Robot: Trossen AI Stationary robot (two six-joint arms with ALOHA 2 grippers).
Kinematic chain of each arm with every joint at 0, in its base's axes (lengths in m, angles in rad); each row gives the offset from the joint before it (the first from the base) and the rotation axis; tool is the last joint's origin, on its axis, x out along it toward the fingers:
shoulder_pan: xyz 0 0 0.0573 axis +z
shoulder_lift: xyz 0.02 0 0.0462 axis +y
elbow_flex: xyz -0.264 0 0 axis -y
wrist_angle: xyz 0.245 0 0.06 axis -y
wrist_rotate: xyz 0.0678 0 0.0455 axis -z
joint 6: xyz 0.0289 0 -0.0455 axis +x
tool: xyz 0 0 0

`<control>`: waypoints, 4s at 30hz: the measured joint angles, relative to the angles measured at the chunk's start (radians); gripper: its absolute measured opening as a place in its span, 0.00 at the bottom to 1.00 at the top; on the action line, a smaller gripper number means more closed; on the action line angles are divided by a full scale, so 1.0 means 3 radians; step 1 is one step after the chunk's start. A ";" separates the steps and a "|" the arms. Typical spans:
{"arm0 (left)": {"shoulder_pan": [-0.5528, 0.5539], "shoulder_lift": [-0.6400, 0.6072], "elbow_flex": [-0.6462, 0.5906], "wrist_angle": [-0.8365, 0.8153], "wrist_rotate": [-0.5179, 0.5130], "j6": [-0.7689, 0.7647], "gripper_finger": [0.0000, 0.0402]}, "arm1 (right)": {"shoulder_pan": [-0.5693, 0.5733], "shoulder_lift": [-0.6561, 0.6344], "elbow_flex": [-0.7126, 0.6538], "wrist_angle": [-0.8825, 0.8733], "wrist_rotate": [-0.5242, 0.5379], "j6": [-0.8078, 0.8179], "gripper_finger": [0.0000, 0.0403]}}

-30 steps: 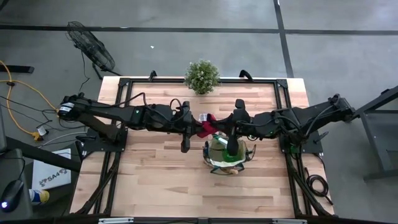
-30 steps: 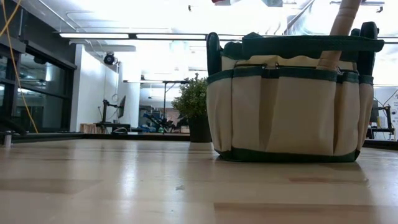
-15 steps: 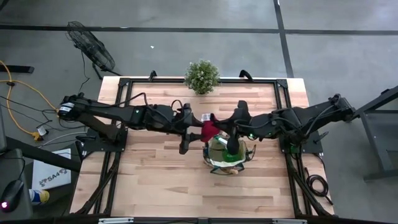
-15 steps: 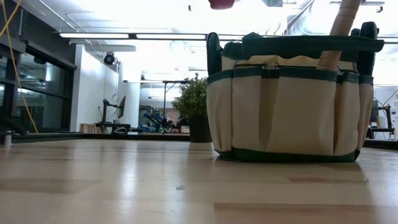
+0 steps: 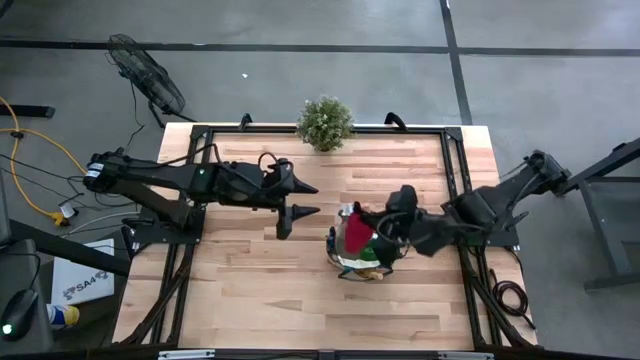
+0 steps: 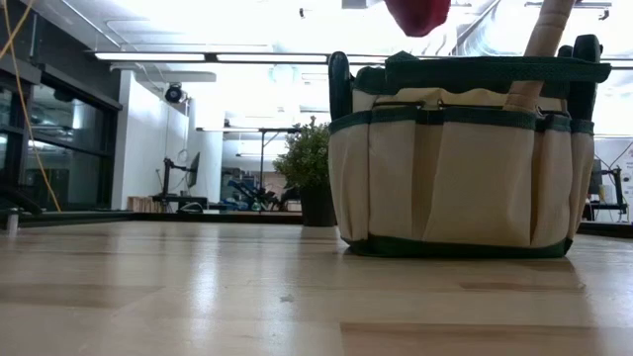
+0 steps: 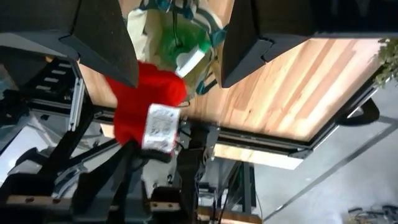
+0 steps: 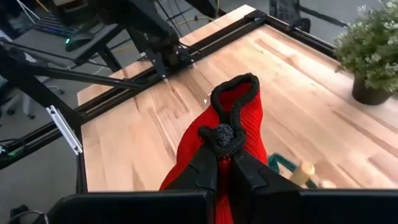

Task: Pick & Place Garden tools in Gardening bag
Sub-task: Put the gloves into the gardening bag, then return to Home Position

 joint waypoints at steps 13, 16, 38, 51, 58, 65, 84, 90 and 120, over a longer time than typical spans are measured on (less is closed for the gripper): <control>0.0000 0.0004 -0.0003 -0.0023 -0.0022 0.0001 0.56 | 0.0291 0.0456 -0.0088 -0.0144 0.0413 0.0855 0.01; 0.0000 0.0004 -0.0003 -0.0048 -0.0021 0.0000 0.56 | 0.0297 0.0580 -0.0087 -0.0181 0.0531 0.1108 0.01; 0.0000 0.0005 -0.0006 -0.0221 -0.0015 -0.0072 0.56 | 0.0065 0.1047 -0.0086 -0.0750 0.0680 0.2497 0.01; -0.0001 0.0007 -0.0006 -0.0221 0.0000 -0.0098 0.56 | 0.0004 0.1033 -0.0086 -0.0744 0.0784 0.1367 0.01; -0.0001 0.0006 -0.0006 -0.0221 0.0000 -0.0098 0.56 | -0.0015 0.1031 -0.0086 -0.0674 0.0691 0.0422 0.01; -0.0001 0.0007 -0.0006 -0.0221 0.0000 -0.0097 0.56 | -0.0018 0.1026 -0.0110 -0.0281 0.0356 -0.0361 0.01; -0.0001 0.0008 -0.0008 -0.0299 0.0089 -0.0148 0.56 | -0.0079 0.1025 -0.0118 -0.0271 -0.0317 -0.0352 0.28; -0.0001 0.0008 -0.0008 -0.0299 0.0118 -0.0160 0.56 | -0.0133 0.0920 -0.0123 -0.0225 -0.0328 -0.0354 0.38; -0.0001 -0.0121 -0.0010 -0.0411 -0.0051 -0.0200 0.56 | 0.0000 -0.0088 -0.0123 -0.0611 -0.0498 -0.0263 0.01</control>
